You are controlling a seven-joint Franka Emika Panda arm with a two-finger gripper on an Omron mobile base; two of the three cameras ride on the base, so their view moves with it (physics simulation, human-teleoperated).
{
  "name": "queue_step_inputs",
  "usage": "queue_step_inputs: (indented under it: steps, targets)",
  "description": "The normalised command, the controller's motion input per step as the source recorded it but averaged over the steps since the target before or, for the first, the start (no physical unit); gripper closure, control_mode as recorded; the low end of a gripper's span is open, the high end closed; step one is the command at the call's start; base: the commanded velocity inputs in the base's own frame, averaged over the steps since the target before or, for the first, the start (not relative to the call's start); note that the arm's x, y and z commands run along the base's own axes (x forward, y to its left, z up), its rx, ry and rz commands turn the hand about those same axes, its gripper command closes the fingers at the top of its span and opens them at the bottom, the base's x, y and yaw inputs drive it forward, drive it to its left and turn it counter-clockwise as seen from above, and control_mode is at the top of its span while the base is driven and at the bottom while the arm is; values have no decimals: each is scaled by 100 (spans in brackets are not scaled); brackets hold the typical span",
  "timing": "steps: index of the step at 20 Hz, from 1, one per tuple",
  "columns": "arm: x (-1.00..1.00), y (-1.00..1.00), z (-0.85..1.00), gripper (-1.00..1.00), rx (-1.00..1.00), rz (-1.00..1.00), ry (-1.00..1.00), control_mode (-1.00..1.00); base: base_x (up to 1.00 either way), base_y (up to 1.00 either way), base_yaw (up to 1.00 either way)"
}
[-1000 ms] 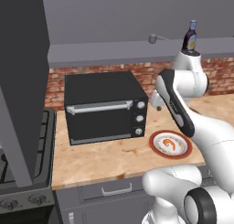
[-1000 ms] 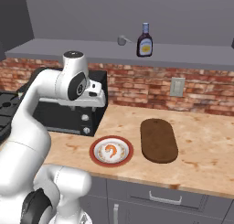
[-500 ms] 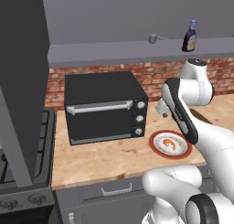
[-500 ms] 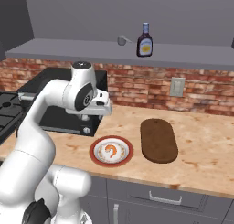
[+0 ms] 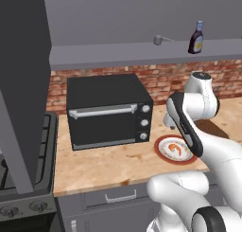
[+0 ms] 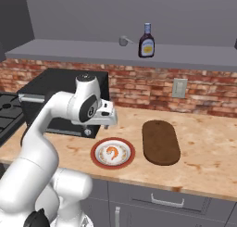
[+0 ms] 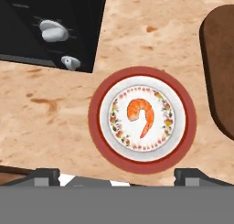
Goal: Pick the shrimp from the plate and place it on the cutting board. Then pick the condiment bottle from the cabinet and place it next to the cutting board.
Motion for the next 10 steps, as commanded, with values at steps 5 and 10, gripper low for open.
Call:
queue_step_inputs:
  steps: [5, 10]
  targets:
    - [0, -10, -38, -100, -1, 0, 0, -100, 0, 0, 0]
    - [0, -13, -33, -100, 0, 0, 0, -100, 0, 0, 0]
